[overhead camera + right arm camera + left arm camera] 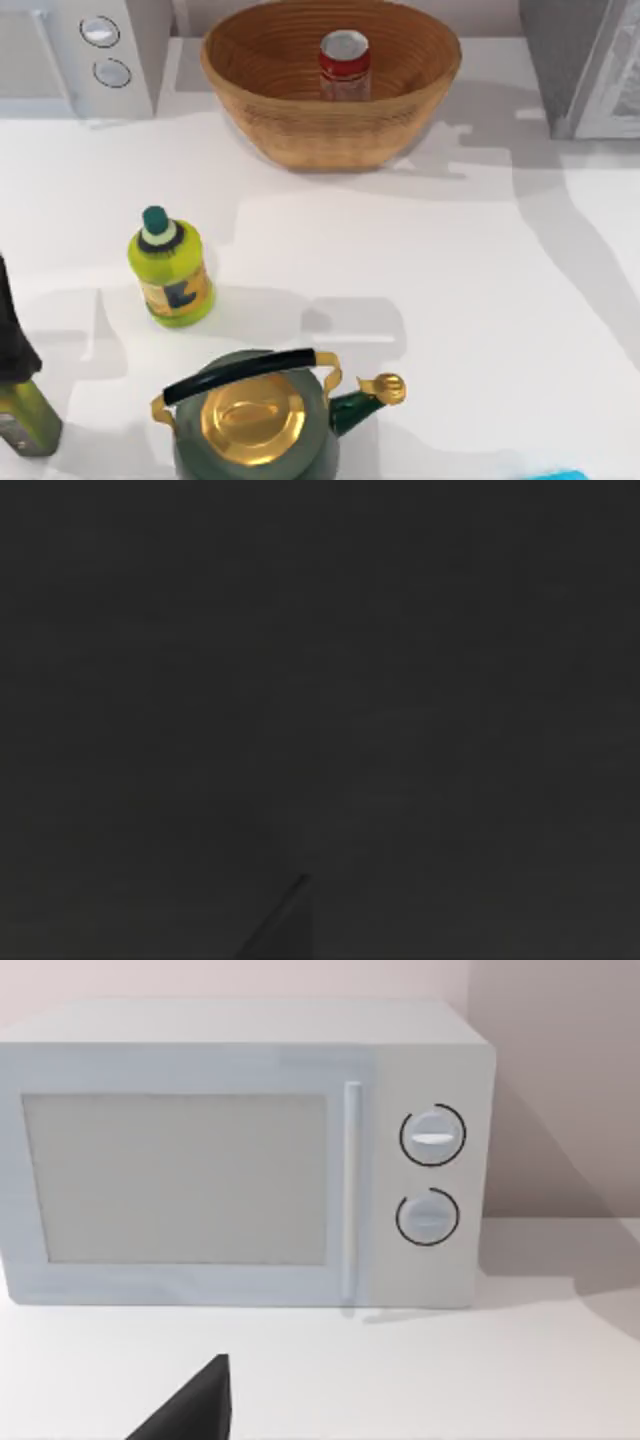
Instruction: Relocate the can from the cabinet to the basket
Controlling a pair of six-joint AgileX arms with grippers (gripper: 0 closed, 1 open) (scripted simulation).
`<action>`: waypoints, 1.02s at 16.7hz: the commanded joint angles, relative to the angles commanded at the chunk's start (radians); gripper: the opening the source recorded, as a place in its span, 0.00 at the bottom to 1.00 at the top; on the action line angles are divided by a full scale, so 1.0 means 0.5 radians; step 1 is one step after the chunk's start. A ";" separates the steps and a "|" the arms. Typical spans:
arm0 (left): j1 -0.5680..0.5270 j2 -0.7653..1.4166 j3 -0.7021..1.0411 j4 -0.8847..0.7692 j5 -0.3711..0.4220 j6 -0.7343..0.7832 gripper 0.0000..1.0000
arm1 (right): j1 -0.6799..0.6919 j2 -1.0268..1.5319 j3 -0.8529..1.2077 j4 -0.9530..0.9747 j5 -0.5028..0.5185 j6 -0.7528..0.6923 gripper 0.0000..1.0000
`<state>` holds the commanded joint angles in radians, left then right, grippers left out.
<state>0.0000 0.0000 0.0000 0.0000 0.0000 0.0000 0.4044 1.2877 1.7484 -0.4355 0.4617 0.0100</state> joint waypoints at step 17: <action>0.000 0.000 0.000 0.000 0.000 0.000 1.00 | -0.216 -0.133 -0.291 0.173 -0.230 -0.017 1.00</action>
<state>0.0000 0.0000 0.0000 0.0000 0.0000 0.0000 0.2963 1.2213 1.6031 -0.3490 0.3465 0.0016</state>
